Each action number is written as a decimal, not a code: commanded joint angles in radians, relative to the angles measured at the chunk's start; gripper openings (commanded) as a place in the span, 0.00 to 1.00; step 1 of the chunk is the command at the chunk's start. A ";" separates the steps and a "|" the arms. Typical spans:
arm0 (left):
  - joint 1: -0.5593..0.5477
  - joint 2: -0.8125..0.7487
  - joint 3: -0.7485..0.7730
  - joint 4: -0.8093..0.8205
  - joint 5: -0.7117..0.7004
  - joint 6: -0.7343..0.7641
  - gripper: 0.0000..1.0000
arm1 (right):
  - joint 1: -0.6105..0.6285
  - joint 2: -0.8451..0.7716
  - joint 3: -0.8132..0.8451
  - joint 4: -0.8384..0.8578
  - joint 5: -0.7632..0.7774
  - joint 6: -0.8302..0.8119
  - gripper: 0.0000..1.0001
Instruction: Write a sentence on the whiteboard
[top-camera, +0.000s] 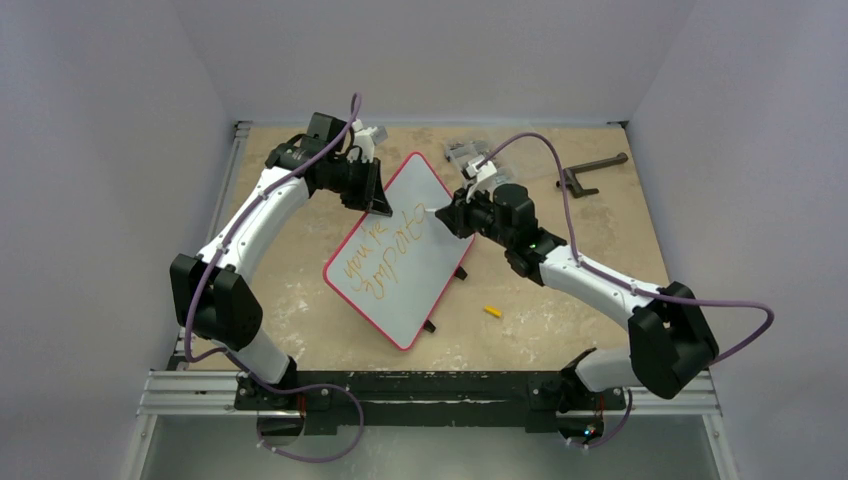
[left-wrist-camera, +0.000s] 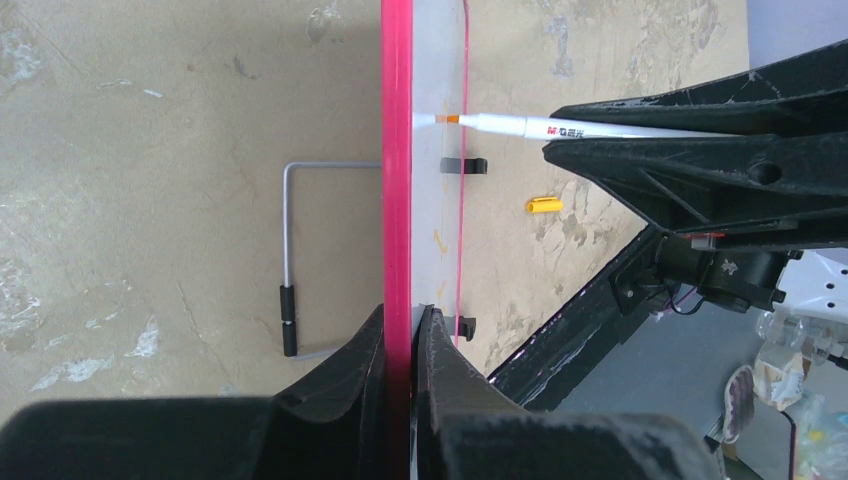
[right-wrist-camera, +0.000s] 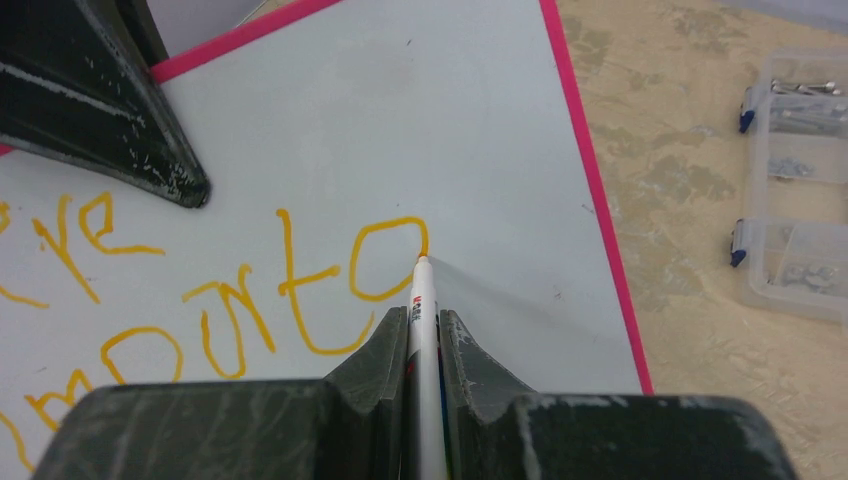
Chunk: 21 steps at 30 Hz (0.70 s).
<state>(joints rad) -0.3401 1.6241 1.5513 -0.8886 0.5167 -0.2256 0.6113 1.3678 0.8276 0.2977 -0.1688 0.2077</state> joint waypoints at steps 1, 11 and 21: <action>-0.014 -0.020 0.007 -0.019 -0.112 0.091 0.00 | 0.010 0.042 0.079 -0.033 0.051 -0.035 0.00; -0.014 -0.021 0.007 -0.019 -0.113 0.091 0.00 | 0.009 0.058 0.098 -0.036 0.026 -0.035 0.00; -0.014 -0.021 0.007 -0.018 -0.119 0.092 0.00 | 0.009 -0.014 -0.023 -0.008 -0.026 0.018 0.00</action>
<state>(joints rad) -0.3408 1.6234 1.5513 -0.8886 0.5171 -0.2260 0.6113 1.3834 0.8574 0.2996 -0.1421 0.1982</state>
